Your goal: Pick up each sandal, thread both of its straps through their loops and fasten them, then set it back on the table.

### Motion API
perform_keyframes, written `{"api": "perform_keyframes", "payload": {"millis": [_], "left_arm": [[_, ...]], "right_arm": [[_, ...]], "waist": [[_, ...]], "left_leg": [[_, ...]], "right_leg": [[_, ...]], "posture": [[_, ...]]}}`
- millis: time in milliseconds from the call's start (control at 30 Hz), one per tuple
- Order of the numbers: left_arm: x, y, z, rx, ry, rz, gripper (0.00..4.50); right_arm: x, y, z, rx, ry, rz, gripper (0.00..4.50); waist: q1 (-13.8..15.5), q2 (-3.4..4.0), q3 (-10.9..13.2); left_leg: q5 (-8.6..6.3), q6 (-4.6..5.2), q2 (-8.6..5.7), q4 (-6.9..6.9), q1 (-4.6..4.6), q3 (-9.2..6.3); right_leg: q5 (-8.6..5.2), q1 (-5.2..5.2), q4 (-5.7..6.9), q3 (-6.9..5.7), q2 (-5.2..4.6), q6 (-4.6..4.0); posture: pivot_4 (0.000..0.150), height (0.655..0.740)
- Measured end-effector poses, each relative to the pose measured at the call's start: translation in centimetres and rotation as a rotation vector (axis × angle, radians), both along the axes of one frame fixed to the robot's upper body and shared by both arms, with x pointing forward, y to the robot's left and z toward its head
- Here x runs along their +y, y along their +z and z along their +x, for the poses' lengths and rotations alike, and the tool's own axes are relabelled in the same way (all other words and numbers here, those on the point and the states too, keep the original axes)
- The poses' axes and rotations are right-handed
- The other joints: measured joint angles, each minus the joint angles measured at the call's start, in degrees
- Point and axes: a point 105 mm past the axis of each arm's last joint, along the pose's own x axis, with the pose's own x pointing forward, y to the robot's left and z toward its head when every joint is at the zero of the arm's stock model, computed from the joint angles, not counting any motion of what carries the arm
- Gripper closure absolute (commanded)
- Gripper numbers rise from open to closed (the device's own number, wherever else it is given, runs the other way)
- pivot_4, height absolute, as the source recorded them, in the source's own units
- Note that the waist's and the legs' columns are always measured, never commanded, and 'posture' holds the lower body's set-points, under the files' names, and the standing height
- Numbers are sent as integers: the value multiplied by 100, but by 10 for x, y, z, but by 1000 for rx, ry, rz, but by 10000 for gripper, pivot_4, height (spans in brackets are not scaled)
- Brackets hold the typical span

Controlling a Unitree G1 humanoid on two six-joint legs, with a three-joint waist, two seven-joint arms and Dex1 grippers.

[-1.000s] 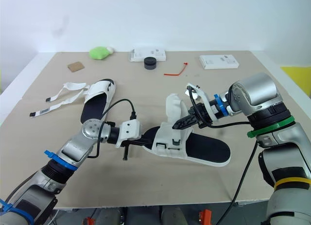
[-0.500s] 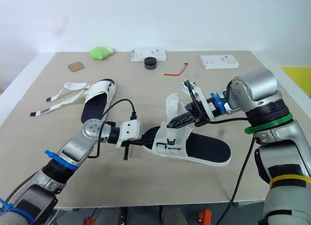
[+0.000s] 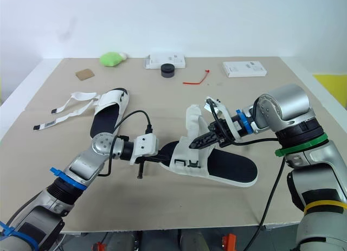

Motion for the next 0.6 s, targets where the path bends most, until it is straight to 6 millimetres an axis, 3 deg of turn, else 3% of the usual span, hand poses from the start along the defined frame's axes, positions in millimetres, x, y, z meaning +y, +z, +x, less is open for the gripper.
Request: {"api": "perform_keyframes", "payload": {"millis": [233,433,600], "left_arm": [[0,0,0,0,0,0,45000],[0,0,0,1,2,0,45000],[0,0,0,3,3,0,45000]], "right_arm": [[0,-2,-2,12,4,-4,44623],[0,-15,-9,38,17,-18,44623],[0,-17,-10,-40,45,-23,44623]], "waist": [[0,0,0],[0,0,0],[-2,0,0]], "left_leg": [[0,0,0,0,0,0],[0,0,0,1,0,0],[0,0,1,0,2,0]], "right_leg": [[0,0,0,0,0,0],[1,0,0,0,0,0],[1,1,0,0,2,0]], "posture": [[1500,7400],[1500,7400],[1500,7400]]}}
